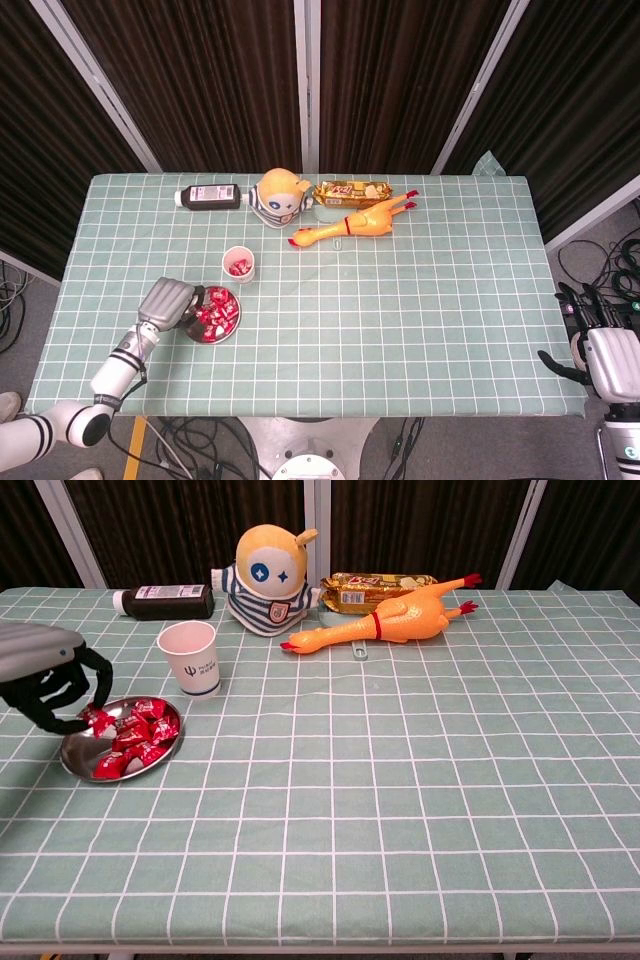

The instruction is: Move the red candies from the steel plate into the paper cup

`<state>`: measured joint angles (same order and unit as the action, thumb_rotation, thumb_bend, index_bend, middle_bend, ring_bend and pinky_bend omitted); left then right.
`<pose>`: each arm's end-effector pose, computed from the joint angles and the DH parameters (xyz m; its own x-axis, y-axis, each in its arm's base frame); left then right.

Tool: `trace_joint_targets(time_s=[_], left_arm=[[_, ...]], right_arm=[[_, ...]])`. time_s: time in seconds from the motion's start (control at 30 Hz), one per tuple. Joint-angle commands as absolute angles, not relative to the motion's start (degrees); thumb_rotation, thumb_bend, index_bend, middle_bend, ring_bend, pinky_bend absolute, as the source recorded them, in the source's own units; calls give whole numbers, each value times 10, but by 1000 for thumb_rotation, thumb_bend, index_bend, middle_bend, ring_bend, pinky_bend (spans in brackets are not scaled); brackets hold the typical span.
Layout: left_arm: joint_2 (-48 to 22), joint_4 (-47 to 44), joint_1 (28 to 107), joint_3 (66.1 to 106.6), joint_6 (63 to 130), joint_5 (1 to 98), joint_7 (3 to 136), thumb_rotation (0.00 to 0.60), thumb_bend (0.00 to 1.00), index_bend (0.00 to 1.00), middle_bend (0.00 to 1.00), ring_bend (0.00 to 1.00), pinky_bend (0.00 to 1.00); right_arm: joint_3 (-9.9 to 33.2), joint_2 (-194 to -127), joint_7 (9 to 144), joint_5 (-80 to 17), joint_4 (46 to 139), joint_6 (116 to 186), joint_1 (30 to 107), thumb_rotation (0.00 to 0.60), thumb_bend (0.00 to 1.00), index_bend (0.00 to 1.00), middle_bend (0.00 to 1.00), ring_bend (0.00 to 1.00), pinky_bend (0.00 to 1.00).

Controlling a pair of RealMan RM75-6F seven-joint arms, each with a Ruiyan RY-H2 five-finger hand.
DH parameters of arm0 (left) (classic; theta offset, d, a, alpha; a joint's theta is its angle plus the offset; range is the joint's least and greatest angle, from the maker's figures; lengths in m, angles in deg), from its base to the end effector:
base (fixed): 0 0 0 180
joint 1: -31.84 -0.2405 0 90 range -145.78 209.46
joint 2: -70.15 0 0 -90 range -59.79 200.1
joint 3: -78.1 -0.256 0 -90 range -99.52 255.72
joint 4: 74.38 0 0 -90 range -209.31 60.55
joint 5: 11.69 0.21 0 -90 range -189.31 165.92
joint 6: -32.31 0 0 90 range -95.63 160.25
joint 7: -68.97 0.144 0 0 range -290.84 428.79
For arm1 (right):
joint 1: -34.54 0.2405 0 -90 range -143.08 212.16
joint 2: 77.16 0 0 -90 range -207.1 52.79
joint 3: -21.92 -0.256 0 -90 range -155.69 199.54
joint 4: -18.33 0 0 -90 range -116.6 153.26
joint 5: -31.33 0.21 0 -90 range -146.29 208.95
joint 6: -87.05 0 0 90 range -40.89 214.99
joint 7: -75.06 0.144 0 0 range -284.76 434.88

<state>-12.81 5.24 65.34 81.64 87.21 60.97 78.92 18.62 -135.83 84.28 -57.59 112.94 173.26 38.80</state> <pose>-0.2406 0.3147 0.0104 0.5008 0.3185 0.8048 0.8578 -0.3067 -0.4124 -0.3028 -0.1790 0.1861 0.2993 0.0159 0.9540 -0.9524 -0.0555 0.2998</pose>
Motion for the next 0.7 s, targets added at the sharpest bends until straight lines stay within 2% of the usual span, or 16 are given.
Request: trace_joint_targets(time_s=[0.03, 0.13, 0.33, 0.53, 0.7], left_arm=[[-99, 88, 668, 852, 885, 622, 756, 600, 339, 631, 913, 842, 978], [-94, 94, 690, 877, 872, 615, 751, 600, 338, 627, 913, 842, 978], [-109, 62, 753, 918, 798, 562, 753, 600, 337, 622, 913, 842, 978], [-141, 17, 795, 928, 755, 500, 793, 600, 338, 612, 913, 841, 978], [-155, -5, 816, 920, 734, 451, 835, 600, 339, 587, 905, 840, 978]], right_arm=[[186, -1359, 844, -576, 1128, 1732, 388, 600, 79, 41, 213, 10, 145], [186, -1360, 847, -576, 1127, 1732, 388, 600, 79, 41, 213, 10, 144], [187, -1360, 853, -574, 1122, 1732, 387, 600, 79, 41, 213, 10, 145], [185, -1359, 858, -571, 1118, 1731, 388, 600, 79, 40, 213, 10, 147], [185, -1360, 861, -570, 1115, 1732, 387, 600, 79, 41, 213, 10, 147]])
